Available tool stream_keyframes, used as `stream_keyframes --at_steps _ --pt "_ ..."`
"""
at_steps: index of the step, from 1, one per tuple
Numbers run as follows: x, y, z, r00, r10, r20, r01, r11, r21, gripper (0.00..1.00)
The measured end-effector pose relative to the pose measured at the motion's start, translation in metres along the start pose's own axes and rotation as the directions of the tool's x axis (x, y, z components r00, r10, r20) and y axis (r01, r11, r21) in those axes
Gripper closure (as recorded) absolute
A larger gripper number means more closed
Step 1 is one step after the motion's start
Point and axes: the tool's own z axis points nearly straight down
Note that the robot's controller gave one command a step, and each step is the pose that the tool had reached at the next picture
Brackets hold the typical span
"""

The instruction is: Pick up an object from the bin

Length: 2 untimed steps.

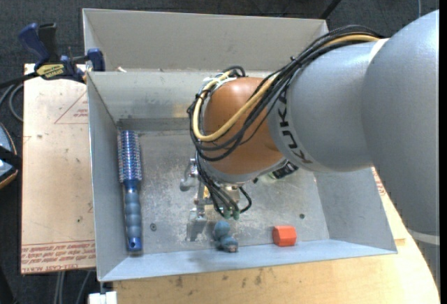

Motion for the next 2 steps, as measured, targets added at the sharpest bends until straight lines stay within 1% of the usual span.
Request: stream_keyframes --at_steps 1,2 --pt "0.003 -0.002 -0.121 0.991 -0.131 0.018 0.131 0.991 -0.001 0.00" --pt "-0.026 -0.092 -0.010 0.987 -0.159 0.002 0.159 0.987 0.003 0.00"
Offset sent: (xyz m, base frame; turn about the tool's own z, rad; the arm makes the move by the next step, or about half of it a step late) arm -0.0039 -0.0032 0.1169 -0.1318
